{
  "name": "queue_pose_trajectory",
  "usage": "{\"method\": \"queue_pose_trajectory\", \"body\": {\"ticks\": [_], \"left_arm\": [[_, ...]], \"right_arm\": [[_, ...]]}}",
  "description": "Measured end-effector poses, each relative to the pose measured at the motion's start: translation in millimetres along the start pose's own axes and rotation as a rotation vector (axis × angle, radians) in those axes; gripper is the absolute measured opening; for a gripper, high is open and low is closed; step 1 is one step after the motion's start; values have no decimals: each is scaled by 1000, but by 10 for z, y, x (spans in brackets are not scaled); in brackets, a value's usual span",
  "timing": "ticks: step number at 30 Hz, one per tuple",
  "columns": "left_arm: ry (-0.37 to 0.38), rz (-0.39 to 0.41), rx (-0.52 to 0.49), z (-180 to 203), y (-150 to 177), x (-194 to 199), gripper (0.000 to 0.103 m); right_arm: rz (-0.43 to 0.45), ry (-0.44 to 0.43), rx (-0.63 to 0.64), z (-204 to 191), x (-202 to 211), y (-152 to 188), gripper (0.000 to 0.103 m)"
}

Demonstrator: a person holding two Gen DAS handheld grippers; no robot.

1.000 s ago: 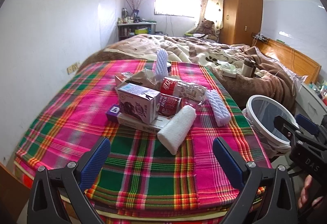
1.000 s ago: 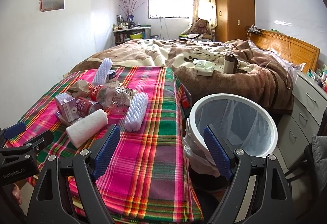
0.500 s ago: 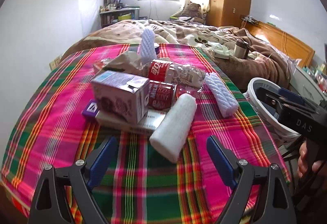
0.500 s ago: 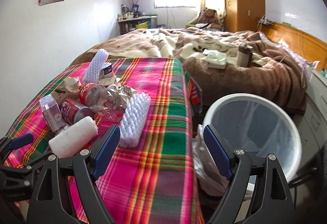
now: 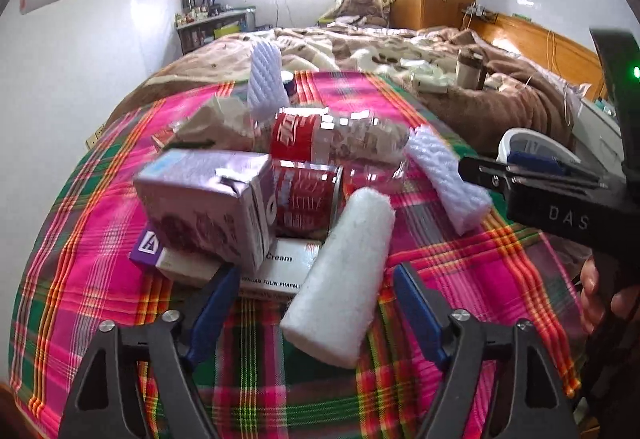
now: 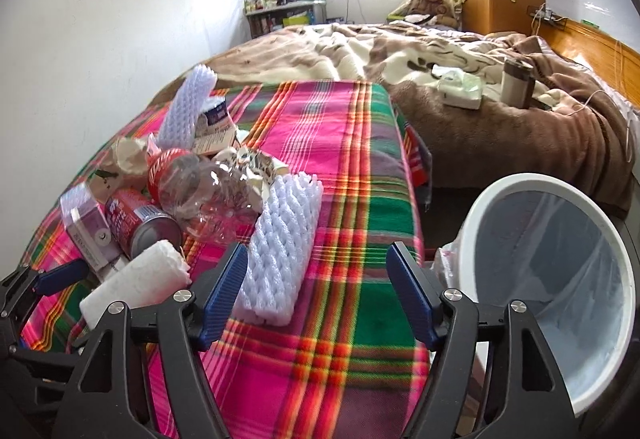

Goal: Collect trash
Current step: 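Grasp the white foam roll with the left tool while the right tool grasps the white mesh sleeve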

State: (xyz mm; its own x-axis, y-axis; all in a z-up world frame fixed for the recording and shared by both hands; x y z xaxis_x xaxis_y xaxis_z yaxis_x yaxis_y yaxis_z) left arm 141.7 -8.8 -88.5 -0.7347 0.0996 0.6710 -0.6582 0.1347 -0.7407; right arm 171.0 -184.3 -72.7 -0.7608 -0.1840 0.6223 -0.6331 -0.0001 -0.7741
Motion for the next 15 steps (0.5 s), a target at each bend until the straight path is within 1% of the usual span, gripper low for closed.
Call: {"method": "queue_pose_trajectory", "body": {"ticks": [1,3,5,7,8,10,12,15], "left_arm": [[-1,-13,-1,3,11,-30,75],[-8,-11,-13,12,25,-39,75],[-5,-9,-30,32,18,-59,75],[-3,-11,-47,54,19,-60,74],[-2,-11,-53,65,16,-66,72],[3,-13,-72,103,23,-66,72],[4,-14,-89,145,23,-64,69],[1,-14,-94,179,-2,-74,64]], "right_arm": [[-7,-8,5,-30,-15,0,68],[-25,-26,4,-49,-71,-17,67],[-52,-22,6,-73,-148,-18,67],[-76,-29,-3,-75,-199,-4,61],[-81,-35,-7,-61,-212,-5,60],[-94,-37,-2,-72,-235,-7,53],[-106,-52,3,-87,-243,1,49],[-127,-74,-1,-81,-275,3,37]]}}
Point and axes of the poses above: each gripper's, at about its wrist camera, not at the fingertips, and x roughly against the way its jaws point, z to its right, y to its underside, the point moved 4 cm from there along -x, roughly the way its jaws point, and after that the axes turned 5 degrees about z, right-handed, at the moved point
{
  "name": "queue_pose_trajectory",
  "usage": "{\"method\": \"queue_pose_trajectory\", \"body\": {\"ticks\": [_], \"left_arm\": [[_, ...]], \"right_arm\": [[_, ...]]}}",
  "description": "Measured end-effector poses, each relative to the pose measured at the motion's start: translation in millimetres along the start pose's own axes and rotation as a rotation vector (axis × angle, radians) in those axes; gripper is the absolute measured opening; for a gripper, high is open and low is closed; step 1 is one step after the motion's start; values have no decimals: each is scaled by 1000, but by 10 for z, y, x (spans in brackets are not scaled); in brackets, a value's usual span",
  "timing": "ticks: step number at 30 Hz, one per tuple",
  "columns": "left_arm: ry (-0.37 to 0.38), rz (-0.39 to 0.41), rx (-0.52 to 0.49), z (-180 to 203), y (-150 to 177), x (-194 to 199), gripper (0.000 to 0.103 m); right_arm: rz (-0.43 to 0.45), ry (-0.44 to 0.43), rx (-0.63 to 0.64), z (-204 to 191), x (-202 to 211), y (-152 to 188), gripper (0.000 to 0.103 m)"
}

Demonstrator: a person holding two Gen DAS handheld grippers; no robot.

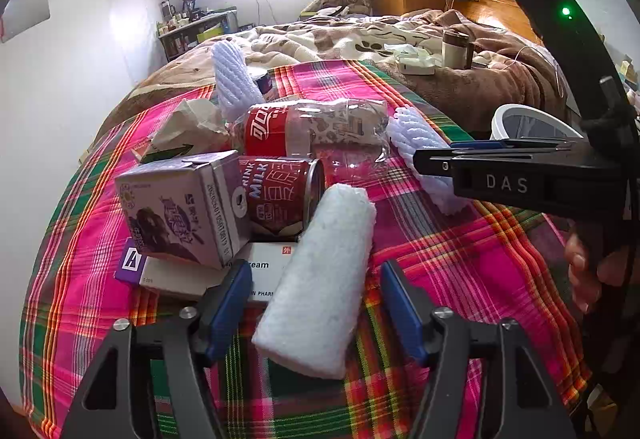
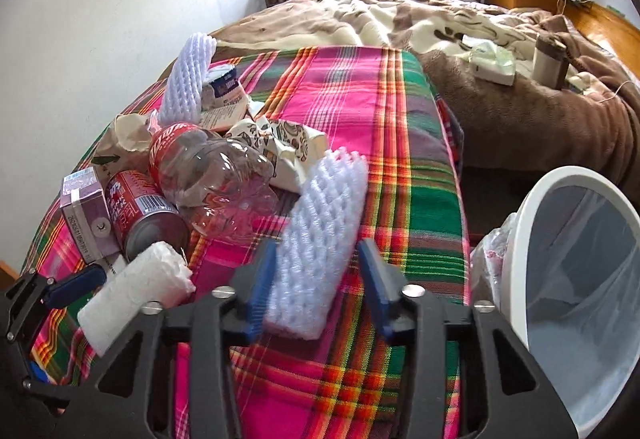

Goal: Collect trash
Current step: 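Grasp the white foam roll with the left tool while the right tool grasps the white mesh sleeve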

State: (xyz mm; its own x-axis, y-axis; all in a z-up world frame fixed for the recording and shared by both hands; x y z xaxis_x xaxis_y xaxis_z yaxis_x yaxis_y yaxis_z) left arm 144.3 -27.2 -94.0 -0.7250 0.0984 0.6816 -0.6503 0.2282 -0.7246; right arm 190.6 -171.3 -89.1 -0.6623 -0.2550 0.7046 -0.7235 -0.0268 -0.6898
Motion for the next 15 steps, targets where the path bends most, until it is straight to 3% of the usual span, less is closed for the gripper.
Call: {"method": "queue_pose_trajectory", "body": {"ticks": [9,15], "left_arm": [[-2,3,-18,159,-34,-6,55],[49,-15,18,222,-14,-19,49]], "right_arm": [[21,-15,-30,96,86,22,24],[25,-22,-40,180,137,60,22]]}}
Point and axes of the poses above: each gripper's, at about its wrist camera, not at the fingertips, and x roughly against the way its jaws point, z to its right, y to its underside, the point moved 4 cm from there along -x, roughly the way its jaws point, and after that the axes turned 5 degrees about z, right-handed, at the moved point
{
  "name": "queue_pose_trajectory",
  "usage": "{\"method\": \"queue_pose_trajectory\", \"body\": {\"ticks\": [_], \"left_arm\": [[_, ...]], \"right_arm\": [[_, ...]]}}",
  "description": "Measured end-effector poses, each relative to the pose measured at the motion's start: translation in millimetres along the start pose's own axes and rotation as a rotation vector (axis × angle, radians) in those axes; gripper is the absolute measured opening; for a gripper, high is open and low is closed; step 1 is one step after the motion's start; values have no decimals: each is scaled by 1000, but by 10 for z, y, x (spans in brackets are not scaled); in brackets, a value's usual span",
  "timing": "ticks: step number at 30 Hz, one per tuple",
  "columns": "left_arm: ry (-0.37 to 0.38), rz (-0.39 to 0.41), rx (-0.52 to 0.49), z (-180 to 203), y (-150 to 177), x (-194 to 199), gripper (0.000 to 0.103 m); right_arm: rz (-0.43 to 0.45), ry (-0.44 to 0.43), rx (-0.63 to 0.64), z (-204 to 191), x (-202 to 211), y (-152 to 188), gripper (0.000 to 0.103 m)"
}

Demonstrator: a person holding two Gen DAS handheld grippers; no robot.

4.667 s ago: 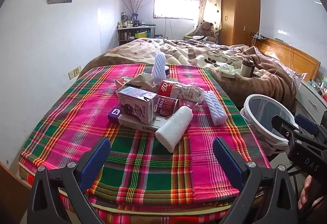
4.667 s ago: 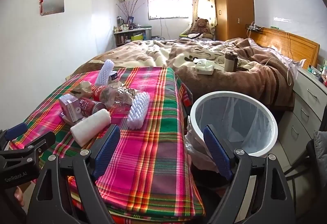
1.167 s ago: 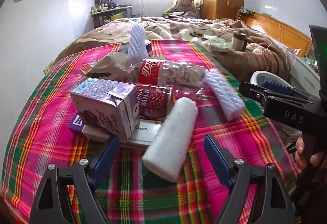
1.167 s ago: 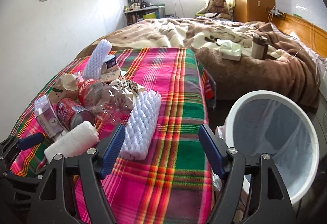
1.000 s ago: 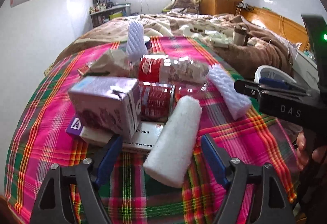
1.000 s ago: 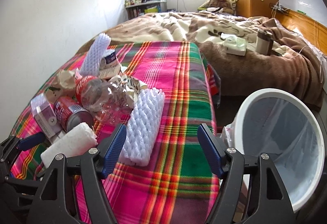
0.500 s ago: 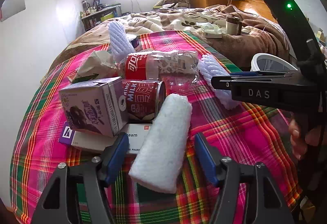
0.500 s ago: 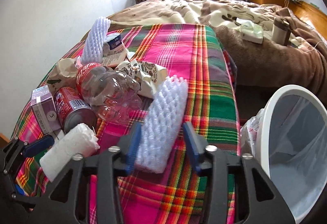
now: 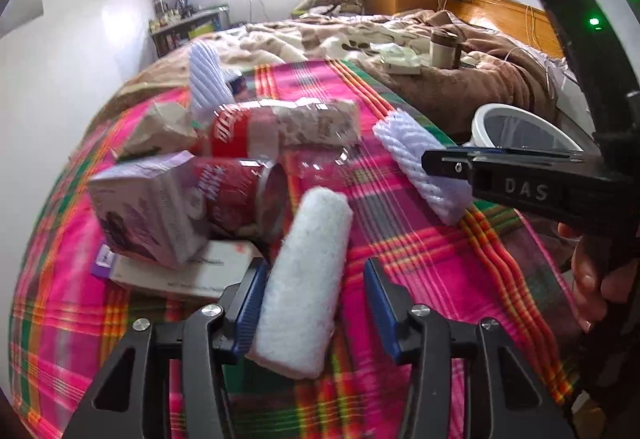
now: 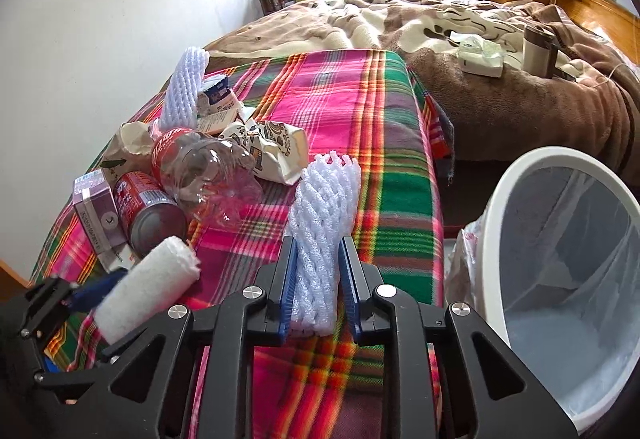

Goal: Collect trash
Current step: 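Grasp the white foam roll with the left tool while the right tool grasps the white mesh sleeve, then carry both foam items over the wastebasket and open both tools to drop them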

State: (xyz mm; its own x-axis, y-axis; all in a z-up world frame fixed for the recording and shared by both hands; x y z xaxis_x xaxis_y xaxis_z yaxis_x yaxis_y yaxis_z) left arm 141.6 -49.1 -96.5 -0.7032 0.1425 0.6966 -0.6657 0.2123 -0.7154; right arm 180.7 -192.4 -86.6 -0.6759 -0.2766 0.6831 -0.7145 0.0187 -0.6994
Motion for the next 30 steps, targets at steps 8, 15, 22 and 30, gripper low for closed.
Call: {"method": "queue_pose_trajectory", "body": {"ticks": [8,15,22,30], "left_arm": [[-28,-12,38,-112,40,-82,49],[2,-20,85,-100,9,-142,40],[23,-22,136,-141,-14,-140,31],[66,28,171,-122,-60,43,30]], "right_arm": [[-8,-12,4,67,-6,-1,21],[-19,-15,6,50,-150,-101,31],[-37,-13,2,57,-194,-54,27],[34,-22,-49,136,80,-27,22]]}}
Point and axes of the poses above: each gripper's, at about its wrist camera, not at the fingertips, and x roughly against the way its jaws point, z to its right, y to its underside, the point moved 4 cm from there along -x, roughly the way its jaws point, and after that the axes turned 5 degrees about z, right-handed, at the moved point
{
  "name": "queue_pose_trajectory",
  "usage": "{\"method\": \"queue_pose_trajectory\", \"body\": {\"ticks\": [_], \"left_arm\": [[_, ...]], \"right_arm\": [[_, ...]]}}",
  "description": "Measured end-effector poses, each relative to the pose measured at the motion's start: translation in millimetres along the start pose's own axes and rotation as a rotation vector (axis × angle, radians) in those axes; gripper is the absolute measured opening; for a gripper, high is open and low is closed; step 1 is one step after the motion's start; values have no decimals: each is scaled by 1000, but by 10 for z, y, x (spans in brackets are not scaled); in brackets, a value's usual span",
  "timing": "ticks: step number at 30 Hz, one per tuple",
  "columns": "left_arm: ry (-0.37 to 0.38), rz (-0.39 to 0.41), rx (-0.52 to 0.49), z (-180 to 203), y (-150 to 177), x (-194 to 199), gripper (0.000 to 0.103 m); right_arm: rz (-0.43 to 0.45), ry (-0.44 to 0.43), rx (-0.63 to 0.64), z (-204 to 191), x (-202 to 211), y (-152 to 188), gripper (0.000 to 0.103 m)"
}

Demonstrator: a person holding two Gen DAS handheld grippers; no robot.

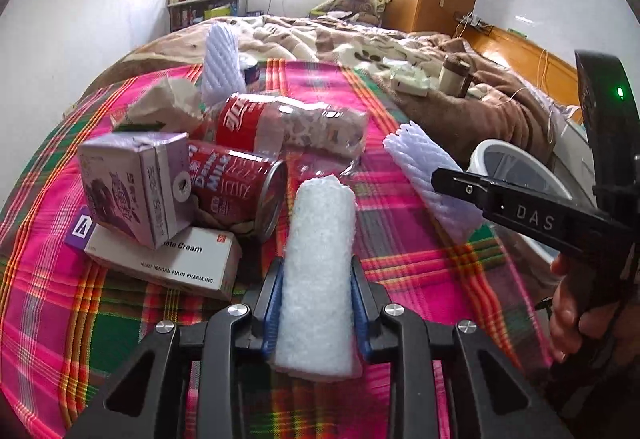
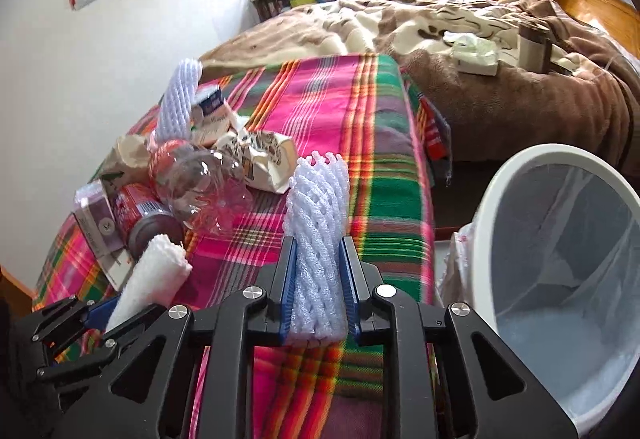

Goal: Collect trash
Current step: 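Carry both foam items over the wastebasket and open both tools to drop them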

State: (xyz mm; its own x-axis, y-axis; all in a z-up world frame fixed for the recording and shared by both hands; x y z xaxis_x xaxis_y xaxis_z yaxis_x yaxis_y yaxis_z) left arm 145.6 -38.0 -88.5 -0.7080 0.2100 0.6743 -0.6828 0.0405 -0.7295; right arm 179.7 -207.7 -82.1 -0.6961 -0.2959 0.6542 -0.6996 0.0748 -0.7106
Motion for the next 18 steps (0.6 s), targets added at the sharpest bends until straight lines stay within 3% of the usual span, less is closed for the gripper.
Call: {"method": "queue_pose_trajectory", "body": {"ticks": [7,11,18], "left_arm": [[40,42,-17,211,-132,182,30],[50,79,-57,433,-249,270,30],[136,105,-109,928,-445,268,31]], "right_arm": [[69,6,-30,81,325,-28,21],[117,54,-23,170,544,-57,22],[202,157,-46,492,928,-107,22]]}}
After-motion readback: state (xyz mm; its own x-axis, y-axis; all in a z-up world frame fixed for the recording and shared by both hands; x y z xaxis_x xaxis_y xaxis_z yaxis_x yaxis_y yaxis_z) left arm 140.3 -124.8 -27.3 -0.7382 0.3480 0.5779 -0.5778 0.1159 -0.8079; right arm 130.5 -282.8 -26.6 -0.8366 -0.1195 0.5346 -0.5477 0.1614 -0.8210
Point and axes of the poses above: each gripper's, at about its wrist camera, not at the fingertips, and x roughly against the way its jaws point, z to its right, y to its underside, the point moved 4 cm from there along -x, roughly the way its jaws point, and after that the axes turned 5 degrees about z, right-handed, at the moved point
